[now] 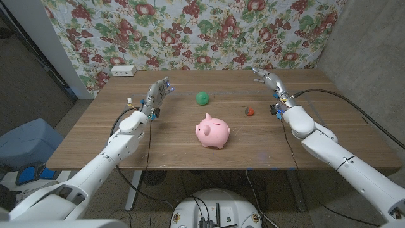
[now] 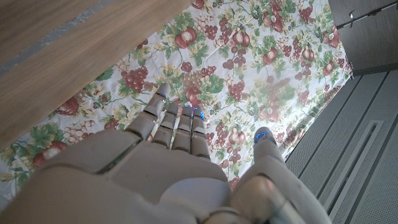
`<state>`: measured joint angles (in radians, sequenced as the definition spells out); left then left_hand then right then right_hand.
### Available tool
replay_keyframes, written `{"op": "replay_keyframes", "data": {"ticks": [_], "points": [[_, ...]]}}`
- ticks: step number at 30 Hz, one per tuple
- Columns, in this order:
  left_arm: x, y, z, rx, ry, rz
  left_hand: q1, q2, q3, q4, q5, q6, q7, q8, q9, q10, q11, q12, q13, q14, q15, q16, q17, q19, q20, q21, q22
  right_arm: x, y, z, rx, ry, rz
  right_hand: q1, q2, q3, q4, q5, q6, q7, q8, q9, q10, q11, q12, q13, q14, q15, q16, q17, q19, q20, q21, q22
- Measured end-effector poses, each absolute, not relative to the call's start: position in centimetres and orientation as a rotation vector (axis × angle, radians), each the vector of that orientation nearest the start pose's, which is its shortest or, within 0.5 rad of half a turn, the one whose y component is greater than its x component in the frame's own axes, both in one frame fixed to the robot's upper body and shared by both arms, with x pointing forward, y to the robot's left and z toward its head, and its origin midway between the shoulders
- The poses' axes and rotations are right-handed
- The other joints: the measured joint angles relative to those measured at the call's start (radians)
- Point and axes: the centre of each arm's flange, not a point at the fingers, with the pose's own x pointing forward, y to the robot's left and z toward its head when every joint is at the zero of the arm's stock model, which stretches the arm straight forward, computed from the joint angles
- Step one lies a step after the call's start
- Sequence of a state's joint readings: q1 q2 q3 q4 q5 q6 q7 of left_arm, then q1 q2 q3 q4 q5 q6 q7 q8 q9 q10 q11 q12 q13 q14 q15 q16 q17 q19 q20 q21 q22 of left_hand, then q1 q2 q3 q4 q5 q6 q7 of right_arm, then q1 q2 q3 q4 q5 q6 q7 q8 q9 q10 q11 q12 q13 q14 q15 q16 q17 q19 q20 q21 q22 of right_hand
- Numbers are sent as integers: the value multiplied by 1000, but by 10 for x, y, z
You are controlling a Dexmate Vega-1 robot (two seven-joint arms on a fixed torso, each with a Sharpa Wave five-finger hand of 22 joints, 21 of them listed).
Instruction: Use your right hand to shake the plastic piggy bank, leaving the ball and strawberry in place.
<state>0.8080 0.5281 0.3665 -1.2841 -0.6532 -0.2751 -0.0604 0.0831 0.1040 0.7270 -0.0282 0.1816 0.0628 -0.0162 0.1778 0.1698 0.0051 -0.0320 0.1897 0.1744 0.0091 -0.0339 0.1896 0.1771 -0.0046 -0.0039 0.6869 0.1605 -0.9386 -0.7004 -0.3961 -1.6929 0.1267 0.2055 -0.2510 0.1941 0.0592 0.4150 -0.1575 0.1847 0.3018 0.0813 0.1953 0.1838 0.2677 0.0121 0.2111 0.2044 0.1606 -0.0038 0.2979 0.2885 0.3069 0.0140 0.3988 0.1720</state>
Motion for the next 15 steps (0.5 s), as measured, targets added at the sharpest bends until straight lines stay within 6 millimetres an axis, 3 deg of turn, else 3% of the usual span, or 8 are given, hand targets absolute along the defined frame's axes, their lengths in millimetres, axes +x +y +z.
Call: {"op": "replay_keyframes", "data": {"ticks": [2, 15], "points": [[656, 299, -12, -15, -599, -217, 0, 0, 0, 0, 0, 0, 0, 0, 0, 0, 0, 0, 0, 0, 0, 0, 0, 0, 0, 0, 0, 574, -253, 23, -547, -826, 67, 13, -19, -4, -2, -4, -1, 1, 0, 0, -3, -1, -4, 0, -8, 0, 0, -1, -4, 4, 0, 0], [656, 297, -11, -11, -603, -217, -5, -5, 4, -4, 0, 0, 0, 0, 0, 0, 0, 0, 0, 0, 0, 0, 0, 9, 2, -8, 0, 561, -247, 24, -643, -829, 63, -10, -41, -19, 3, -7, -24, -1, -7, 0, -27, -1, -12, 0, -18, 0, -13, -5, -18, 4, -16, 0]]}}
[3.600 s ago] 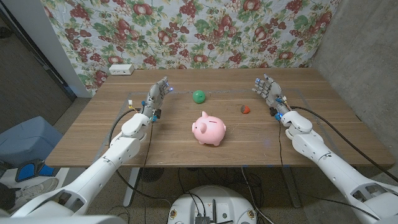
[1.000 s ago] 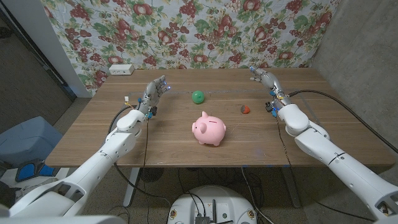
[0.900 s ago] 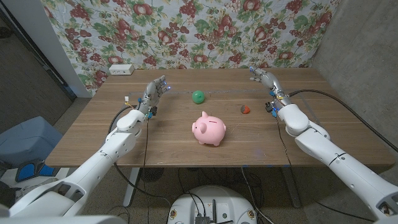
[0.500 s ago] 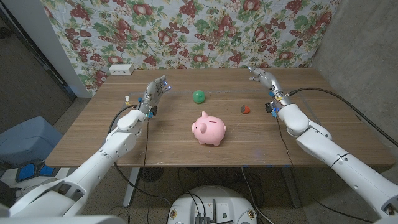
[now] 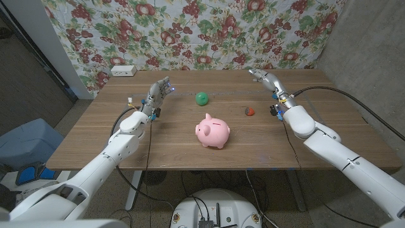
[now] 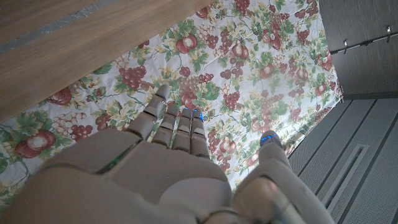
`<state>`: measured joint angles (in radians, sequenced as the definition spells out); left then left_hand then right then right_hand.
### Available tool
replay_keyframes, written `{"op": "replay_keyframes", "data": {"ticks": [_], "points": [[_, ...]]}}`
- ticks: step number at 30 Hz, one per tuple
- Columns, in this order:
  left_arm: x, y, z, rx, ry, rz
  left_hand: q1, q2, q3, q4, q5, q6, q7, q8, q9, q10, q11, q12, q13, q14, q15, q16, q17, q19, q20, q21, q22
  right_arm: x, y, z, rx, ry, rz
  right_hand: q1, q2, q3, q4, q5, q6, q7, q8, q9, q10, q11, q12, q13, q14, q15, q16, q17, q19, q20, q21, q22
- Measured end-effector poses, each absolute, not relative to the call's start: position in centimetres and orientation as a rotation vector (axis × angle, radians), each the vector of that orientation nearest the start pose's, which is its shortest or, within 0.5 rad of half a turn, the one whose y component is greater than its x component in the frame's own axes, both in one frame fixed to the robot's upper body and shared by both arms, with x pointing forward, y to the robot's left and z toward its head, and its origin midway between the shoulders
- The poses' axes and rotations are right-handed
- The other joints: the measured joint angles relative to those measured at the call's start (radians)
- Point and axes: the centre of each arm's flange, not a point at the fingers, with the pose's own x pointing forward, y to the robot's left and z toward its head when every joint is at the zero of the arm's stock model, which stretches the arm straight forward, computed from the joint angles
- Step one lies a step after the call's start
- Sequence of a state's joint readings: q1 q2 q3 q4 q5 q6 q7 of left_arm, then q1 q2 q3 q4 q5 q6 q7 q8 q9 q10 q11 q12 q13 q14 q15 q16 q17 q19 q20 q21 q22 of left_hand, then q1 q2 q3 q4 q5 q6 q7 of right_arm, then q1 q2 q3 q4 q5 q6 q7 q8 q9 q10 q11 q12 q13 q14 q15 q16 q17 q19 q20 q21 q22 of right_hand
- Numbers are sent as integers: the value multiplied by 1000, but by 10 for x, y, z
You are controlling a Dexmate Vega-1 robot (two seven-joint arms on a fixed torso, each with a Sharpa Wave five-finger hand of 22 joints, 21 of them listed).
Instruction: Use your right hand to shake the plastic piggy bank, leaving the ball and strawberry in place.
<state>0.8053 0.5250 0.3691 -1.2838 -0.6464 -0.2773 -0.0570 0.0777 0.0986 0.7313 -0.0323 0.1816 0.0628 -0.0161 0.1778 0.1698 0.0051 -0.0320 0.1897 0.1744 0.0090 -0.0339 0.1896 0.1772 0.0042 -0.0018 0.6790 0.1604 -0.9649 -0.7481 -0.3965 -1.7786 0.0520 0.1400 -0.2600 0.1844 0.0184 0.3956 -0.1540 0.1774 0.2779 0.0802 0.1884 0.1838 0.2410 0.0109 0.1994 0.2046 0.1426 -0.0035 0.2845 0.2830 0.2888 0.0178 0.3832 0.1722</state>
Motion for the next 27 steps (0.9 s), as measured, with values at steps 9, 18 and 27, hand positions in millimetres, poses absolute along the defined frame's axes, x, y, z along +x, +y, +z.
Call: {"op": "replay_keyframes", "data": {"ticks": [9, 18, 27], "points": [[656, 294, -10, -12, -606, -221, 0, 0, 0, 0, 0, 5, 6, 0, 0, 4, 4, 0, 0, 0, 0, 0, 0, 0, 0, -7, 0, 554, -246, 22, -709, -821, 41, -12, -12, -15, -2, 0, -45, -6, -8, 0, -34, 1, -7, 0, -16, 1, -15, -9, -5, 6, -17, 2], [656, 291, -9, -9, -608, -222, 0, 0, 0, 0, 0, 5, 6, 0, 0, 4, 4, 0, 0, 0, 0, 0, 0, 4, 4, -13, 0, 546, -246, 20, -760, -822, 31, -16, -29, -26, 1, 1, -77, -2, -11, 0, -54, 3, -11, 1, -34, 2, -23, -14, -22, 12, -29, 3], [653, 289, -9, -8, -614, -222, -4, -4, 4, -4, 0, 5, 5, 0, 0, 4, 4, 0, 0, 0, 0, 0, 0, 9, -2, -17, 0, 538, -243, 19, -839, -819, 19, -17, -57, -35, 0, 4, -100, -4, -11, 0, -67, -2, -11, 3, -34, 2, -23, -14, -30, 20, -39, 3]]}}
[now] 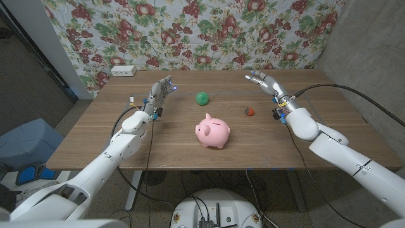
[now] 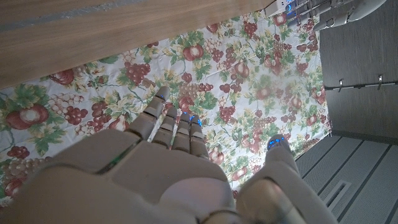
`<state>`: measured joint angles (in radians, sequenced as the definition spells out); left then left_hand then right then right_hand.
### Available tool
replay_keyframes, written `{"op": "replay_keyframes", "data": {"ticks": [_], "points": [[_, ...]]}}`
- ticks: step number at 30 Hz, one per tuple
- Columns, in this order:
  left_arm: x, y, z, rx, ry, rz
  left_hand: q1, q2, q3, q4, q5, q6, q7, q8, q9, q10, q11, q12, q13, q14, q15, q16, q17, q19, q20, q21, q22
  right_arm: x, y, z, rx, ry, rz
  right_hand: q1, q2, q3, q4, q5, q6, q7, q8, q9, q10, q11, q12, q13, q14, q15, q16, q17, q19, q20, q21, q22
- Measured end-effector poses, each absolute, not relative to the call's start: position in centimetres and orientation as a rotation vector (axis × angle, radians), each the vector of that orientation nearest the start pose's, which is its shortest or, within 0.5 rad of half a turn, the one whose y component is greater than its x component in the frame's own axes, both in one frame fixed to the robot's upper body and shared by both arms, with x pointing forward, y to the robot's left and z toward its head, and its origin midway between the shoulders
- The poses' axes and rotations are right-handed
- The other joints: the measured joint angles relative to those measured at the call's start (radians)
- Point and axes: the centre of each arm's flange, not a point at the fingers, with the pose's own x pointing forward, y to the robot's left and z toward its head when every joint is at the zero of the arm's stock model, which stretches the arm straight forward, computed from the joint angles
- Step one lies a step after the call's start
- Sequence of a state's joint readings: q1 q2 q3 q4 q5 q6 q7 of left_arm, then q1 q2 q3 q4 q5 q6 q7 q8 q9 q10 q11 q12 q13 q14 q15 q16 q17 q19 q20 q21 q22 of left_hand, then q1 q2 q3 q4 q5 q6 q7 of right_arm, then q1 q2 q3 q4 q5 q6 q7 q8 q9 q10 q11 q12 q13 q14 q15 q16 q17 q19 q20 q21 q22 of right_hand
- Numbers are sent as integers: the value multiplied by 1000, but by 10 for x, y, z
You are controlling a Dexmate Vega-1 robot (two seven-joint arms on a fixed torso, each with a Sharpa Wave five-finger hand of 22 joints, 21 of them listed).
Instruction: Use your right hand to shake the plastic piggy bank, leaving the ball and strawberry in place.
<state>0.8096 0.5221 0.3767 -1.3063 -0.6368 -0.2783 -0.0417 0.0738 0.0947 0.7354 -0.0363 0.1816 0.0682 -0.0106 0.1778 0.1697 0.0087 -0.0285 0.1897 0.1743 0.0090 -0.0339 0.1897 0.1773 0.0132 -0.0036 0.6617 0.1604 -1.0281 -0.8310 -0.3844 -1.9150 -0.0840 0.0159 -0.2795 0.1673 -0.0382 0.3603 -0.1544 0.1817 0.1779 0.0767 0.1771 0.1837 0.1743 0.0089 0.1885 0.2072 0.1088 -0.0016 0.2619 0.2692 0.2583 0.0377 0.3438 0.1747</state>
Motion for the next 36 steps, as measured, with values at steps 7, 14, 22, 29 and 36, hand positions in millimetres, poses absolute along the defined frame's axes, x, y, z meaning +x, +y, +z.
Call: {"op": "replay_keyframes", "data": {"ticks": [7, 14, 22, 29, 36], "points": [[651, 289, -12, -8, -612, -220, 0, 0, 0, 0, 0, 0, 0, 0, 0, 0, 0, 0, 0, 0, 0, 0, 0, 3, 4, -7, 0, 532, -238, 18, -901, -815, 24, 0, 0, -3, -3, 8, -5, -5, 0, 0, -2, 2, 0, 0, 0, 0, -5, 0, 0, 0, -4, 0], [648, 289, -12, -7, -614, -219, -4, 4, 0, 0, 0, 0, 0, 0, 0, 0, 0, 0, 0, 0, 0, 0, 0, 3, 4, -11, 0, 526, -231, 17, -962, -809, 40, -12, -12, -8, -3, 8, -16, -5, 0, 0, -11, -8, 0, 0, -5, -6, -7, 0, 0, 0, -8, 0], [646, 291, -14, -6, -616, -217, -8, 0, 0, 0, 0, 0, 0, 0, 0, 0, 0, 0, 0, 5, 5, 0, 0, 3, 3, -15, 0, 519, -225, 15, -1013, -804, 50, 5, -29, -11, -6, 15, -25, -4, 0, 0, -12, -9, 0, 0, -5, -6, -7, 0, -3, 4, -8, 0], [644, 293, -14, -4, -619, -215, -8, 0, -1, -7, 0, 0, 0, 0, 0, 0, 0, 0, 0, 6, 5, 0, 0, 3, 3, -15, 0, 514, -219, 12, -1059, -794, 58, 5, -28, -11, -6, 15, -25, -4, 5, 0, -12, -9, 0, 5, -5, -6, -7, 2, -3, 4, -13, 5], [643, 295, -15, -3, -623, -215, -8, 0, -1, -7, 0, 0, 0, 0, 0, 0, 0, 0, 0, 9, 2, 0, 0, 5, 2, -23, 0, 508, -213, 10, -1100, -787, 59, 1, -25, -15, -1, 23, -29, -7, 5, 0, -12, -9, 0, 5, -11, -11, -7, 3, -9, 9, -16, 5]]}}
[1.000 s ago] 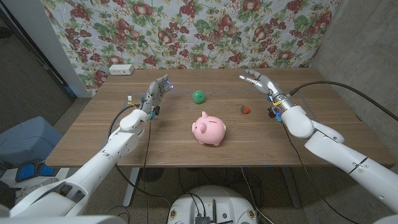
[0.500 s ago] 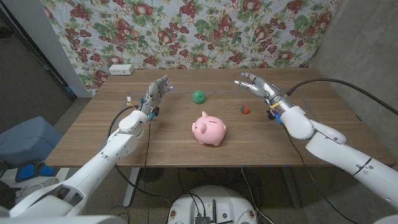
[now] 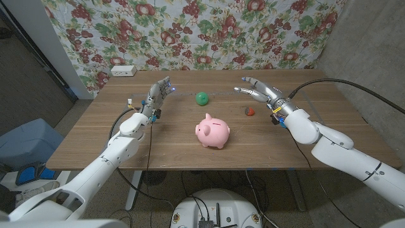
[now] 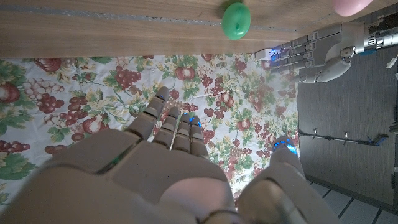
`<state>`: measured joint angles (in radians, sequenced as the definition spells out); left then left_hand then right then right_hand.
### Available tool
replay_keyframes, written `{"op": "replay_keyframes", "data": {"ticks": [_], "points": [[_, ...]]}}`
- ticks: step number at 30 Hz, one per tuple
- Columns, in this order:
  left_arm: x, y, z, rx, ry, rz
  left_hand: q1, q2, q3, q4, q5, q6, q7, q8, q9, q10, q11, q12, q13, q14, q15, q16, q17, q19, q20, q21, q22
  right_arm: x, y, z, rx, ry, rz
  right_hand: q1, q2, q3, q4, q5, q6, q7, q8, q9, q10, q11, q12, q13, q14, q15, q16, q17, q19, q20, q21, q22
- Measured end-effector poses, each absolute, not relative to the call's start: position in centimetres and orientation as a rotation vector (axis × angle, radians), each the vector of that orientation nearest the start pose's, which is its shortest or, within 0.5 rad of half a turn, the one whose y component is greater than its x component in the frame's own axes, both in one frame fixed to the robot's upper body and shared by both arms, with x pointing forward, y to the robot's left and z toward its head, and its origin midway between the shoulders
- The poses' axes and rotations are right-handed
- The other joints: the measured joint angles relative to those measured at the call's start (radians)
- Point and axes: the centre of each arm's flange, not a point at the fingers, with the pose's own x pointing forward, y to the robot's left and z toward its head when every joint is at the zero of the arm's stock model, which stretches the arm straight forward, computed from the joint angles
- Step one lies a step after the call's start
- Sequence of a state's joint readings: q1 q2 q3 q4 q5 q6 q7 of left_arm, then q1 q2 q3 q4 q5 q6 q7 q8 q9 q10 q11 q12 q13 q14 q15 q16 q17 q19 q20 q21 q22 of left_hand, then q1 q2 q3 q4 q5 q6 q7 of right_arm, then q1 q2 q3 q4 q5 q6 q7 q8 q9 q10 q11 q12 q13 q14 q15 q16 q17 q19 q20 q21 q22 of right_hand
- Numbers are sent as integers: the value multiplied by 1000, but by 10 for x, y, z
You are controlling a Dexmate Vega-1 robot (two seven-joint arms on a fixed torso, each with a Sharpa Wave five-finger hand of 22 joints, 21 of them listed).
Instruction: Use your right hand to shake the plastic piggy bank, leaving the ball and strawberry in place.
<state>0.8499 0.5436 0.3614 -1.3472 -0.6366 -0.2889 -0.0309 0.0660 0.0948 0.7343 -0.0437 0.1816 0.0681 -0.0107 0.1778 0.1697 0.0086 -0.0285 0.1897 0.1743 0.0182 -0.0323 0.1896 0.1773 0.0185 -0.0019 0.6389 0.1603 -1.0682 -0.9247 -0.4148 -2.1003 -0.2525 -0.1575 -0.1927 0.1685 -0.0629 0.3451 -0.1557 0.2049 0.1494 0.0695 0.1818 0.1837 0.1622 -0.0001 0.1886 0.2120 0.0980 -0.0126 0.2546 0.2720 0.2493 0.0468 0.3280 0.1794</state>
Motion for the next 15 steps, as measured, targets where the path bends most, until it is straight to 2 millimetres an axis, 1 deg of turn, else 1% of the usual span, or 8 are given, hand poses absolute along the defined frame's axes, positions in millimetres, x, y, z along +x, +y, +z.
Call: {"op": "replay_keyframes", "data": {"ticks": [2, 12, 15], "points": [[643, 295, -15, -3, -624, -215, 0, 0, 0, 0, 0, 0, 0, 0, 0, 0, 0, 0, 0, 0, 0, 0, 0, 5, 5, 0, 0, 507, -212, 10, -1110, -787, 60, 0, 0, 0, 0, 0, 0, 0, 0, 0, -4, -4, 0, 0, 0, 0, 0, 0, 0, 0, -3, 0], [642, 298, -15, -5, -627, -220, -4, -4, 0, 0, 0, 0, 0, 0, 0, 0, 0, 0, 0, 0, 0, 0, 0, 5, 5, -7, 0, 501, -203, 7, -1165, -769, 74, 0, 0, 0, 0, 0, -5, -5, 0, 5, -5, -5, 0, 0, 0, 0, 0, 0, 0, 0, -4, 0], [642, 299, -16, -4, -628, -220, -4, -4, 0, 0, 0, 0, 0, 0, 0, 0, 0, 0, 0, 0, 0, 0, 0, 8, 3, -10, 0, 499, -200, 6, -1177, -763, 80, 0, 0, 0, 0, 6, -5, -5, 0, 5, -5, -5, 0, 0, 0, 0, 0, 0, -5, 5, -4, 0]]}}
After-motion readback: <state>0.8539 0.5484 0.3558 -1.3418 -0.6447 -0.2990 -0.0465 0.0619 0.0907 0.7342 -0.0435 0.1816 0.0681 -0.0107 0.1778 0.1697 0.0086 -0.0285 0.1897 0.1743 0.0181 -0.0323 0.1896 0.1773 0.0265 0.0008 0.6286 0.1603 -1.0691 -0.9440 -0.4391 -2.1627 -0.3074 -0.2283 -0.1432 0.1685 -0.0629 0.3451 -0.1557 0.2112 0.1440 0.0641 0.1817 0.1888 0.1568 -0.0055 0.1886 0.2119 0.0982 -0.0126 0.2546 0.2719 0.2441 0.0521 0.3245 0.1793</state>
